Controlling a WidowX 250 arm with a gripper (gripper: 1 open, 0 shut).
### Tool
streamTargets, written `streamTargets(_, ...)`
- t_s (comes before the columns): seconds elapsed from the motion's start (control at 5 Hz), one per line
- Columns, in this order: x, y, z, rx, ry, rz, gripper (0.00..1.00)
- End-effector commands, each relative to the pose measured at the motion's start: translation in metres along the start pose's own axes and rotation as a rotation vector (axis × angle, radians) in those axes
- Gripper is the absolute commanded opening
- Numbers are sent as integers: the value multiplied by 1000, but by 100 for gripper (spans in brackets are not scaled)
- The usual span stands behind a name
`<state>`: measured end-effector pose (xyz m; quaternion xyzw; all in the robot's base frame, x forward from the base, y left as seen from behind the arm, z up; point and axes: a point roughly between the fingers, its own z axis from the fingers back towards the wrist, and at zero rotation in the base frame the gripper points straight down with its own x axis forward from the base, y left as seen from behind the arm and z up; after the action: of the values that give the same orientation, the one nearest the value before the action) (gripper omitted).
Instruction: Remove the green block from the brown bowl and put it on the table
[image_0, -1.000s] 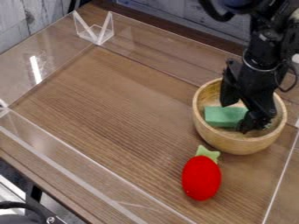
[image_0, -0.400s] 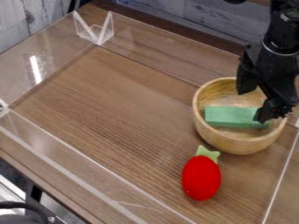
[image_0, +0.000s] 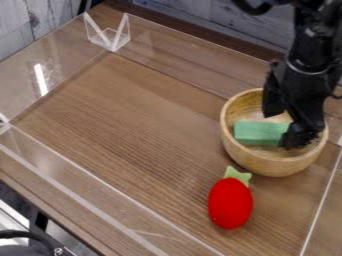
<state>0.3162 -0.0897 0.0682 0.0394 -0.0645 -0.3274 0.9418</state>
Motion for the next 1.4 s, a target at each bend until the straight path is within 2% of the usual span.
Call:
streamTargets(0.0,-3,8,3,8,-24,40,100)
streamTargets(0.4,-11,9,-7,-2,-6,87,100)
streamTargets(0.8,-10,13,10,-1,-13,48,100)
streamTargets(1.2,-17,25,19,15,-17,100,100)
